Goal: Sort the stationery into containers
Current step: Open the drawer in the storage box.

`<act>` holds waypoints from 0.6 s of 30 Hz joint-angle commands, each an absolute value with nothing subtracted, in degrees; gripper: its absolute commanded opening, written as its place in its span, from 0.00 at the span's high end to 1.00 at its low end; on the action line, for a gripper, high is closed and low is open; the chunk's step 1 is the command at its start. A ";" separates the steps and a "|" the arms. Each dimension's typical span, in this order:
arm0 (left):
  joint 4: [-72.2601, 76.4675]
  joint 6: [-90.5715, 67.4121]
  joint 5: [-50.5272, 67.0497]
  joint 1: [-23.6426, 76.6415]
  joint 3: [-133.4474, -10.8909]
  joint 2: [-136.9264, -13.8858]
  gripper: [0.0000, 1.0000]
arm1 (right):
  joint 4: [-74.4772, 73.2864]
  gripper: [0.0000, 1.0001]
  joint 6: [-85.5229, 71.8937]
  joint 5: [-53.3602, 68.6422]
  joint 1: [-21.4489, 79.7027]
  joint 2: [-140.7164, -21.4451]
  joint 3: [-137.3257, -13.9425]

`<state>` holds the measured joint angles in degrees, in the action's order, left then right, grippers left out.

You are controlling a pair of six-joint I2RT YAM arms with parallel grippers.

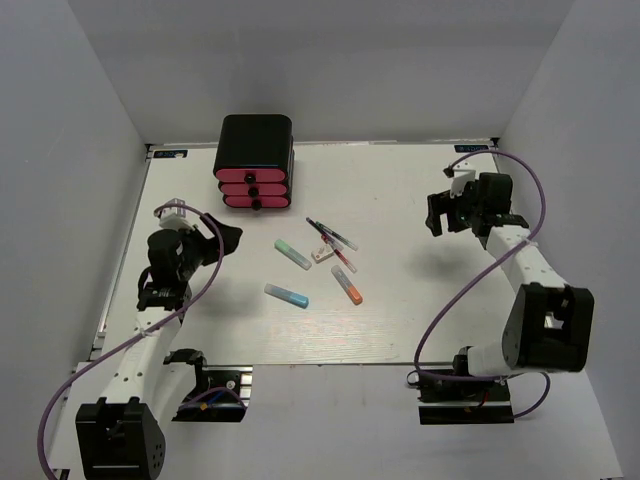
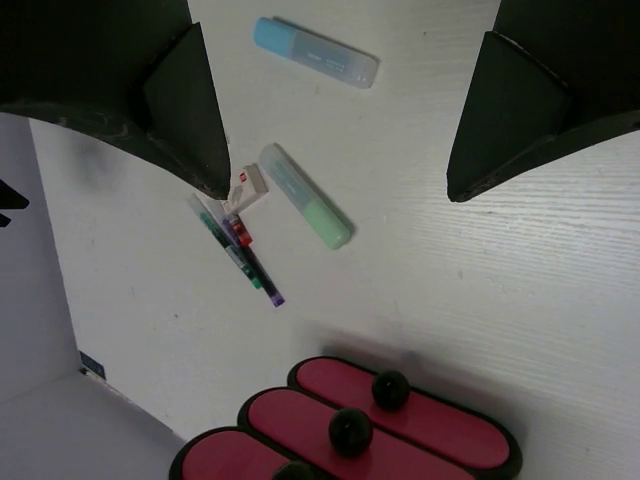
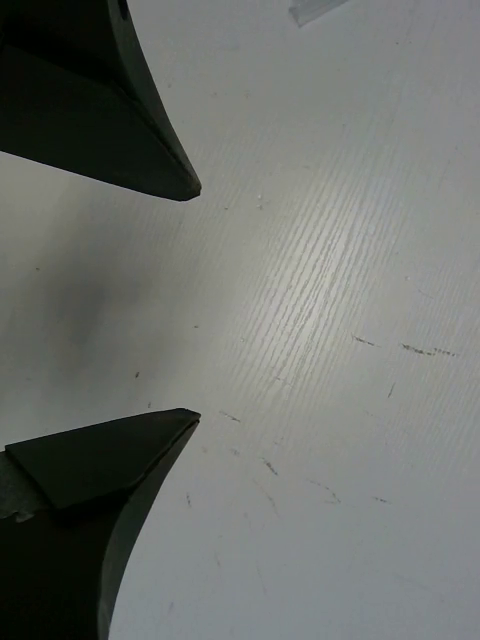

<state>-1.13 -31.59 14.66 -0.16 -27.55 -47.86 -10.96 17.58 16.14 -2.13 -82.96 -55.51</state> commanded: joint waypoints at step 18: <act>17.29 -36.56 22.14 0.79 -30.06 -61.86 0.77 | -23.11 0.10 40.42 38.13 -1.67 -76.55 -52.38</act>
